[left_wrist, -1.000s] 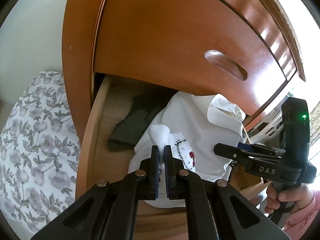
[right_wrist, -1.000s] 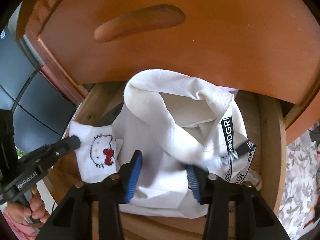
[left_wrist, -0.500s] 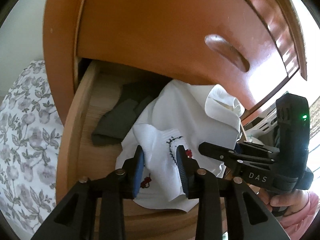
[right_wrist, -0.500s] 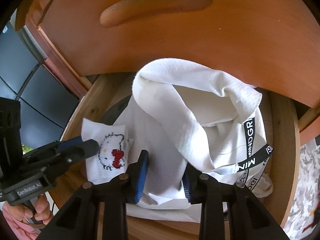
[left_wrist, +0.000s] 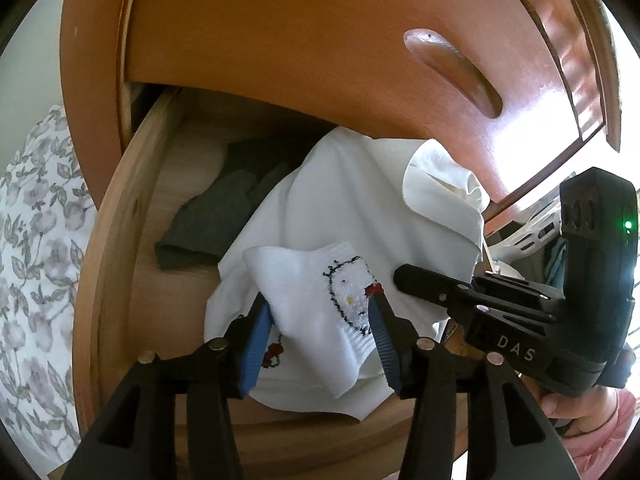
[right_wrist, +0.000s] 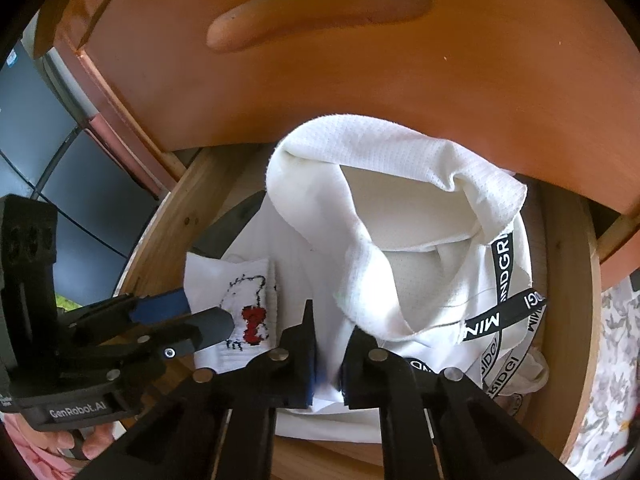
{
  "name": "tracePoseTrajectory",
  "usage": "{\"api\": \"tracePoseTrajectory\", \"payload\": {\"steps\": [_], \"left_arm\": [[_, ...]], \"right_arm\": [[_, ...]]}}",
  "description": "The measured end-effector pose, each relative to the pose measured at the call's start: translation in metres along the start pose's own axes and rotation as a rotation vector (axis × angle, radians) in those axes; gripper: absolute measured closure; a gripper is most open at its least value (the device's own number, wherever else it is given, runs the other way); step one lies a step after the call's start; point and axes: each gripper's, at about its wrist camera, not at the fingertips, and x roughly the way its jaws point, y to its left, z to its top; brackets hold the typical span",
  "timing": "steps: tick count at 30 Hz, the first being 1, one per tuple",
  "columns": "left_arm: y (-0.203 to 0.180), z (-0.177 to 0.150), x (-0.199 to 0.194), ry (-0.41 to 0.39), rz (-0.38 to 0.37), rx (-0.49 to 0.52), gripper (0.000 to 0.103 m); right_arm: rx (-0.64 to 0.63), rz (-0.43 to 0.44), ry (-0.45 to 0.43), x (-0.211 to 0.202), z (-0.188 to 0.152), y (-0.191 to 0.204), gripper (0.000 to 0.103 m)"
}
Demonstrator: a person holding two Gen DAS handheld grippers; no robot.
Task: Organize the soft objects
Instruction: 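Close the right tool on the bag body beside its handle, then lift the white bag up out of the drawer with both tools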
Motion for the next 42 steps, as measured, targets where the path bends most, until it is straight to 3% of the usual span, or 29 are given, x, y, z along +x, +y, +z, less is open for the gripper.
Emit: {"api": "tracePoseTrajectory", "payload": {"steps": [8,9,10,13,14,31,42], "left_arm": [[-0.012,-0.002,0.005,0.002,0.017,0.042,0.053],[-0.014,-0.002,0.006,-0.001,0.026,0.05,0.057],[-0.016,-0.002,0.007,-0.005,0.033,0.06,0.07],[-0.016,-0.002,0.009,-0.011,0.036,0.067,0.092],[-0.015,-0.003,0.008,-0.018,0.04,0.067,0.093],[0.001,-0.006,-0.061,-0.208,0.065,-0.009,0.095],[0.012,-0.008,-0.072,-0.227,0.057,-0.054,0.095]], "right_arm": [[0.018,0.006,-0.016,-0.004,-0.002,-0.003,0.095],[0.019,0.008,-0.018,-0.003,-0.001,-0.002,0.095],[0.021,0.01,-0.018,-0.002,-0.001,-0.001,0.095],[0.029,0.014,-0.021,-0.002,-0.002,-0.002,0.096],[0.032,0.019,-0.024,-0.002,-0.002,-0.002,0.096],[0.071,0.132,-0.162,-0.087,-0.022,-0.024,0.097],[0.045,0.207,-0.148,-0.107,-0.051,-0.021,0.097]]}}
